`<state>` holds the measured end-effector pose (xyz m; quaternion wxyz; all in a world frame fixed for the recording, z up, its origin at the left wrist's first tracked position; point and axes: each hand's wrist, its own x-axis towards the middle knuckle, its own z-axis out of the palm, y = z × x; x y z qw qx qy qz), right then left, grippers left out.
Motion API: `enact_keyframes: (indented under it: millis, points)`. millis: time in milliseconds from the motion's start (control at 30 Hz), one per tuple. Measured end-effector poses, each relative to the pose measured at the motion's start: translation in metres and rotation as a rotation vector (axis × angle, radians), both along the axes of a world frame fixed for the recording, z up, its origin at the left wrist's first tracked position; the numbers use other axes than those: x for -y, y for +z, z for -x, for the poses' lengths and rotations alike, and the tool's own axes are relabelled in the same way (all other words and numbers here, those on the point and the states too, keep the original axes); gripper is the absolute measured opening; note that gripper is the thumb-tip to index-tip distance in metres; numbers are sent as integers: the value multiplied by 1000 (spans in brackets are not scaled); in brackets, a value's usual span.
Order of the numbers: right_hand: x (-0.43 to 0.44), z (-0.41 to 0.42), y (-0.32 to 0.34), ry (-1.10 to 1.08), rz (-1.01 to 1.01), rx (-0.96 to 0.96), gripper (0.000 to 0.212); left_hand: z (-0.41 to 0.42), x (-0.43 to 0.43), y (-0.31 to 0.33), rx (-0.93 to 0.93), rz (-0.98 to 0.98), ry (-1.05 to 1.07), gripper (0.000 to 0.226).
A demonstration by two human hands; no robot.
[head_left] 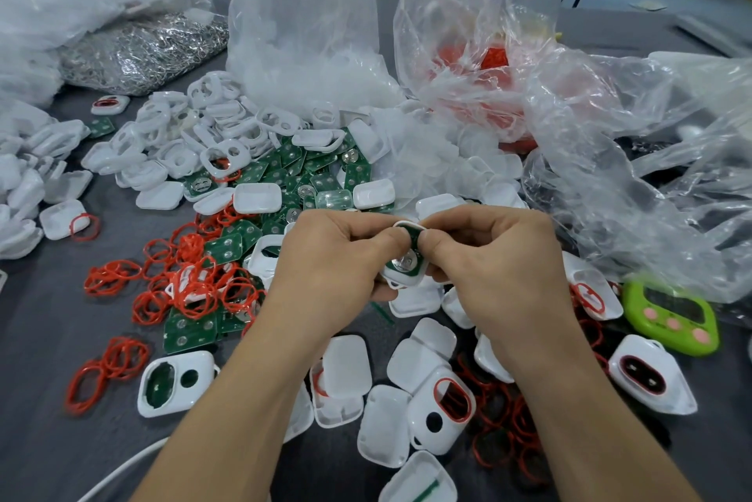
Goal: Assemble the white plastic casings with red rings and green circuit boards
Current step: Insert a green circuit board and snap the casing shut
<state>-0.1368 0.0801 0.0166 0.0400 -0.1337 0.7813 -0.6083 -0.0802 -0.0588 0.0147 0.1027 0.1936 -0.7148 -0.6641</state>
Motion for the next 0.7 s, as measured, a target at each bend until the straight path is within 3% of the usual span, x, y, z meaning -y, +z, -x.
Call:
enact_keyframes:
  millis: [433, 700]
  points:
    - [2, -3, -3, -26, -69, -51, 14, -2, 2, -2, -9, 64, 42, 32]
    - [1, -2, -2, -20, 17, -47, 18, -2, 4, 0, 4, -55, -24, 25]
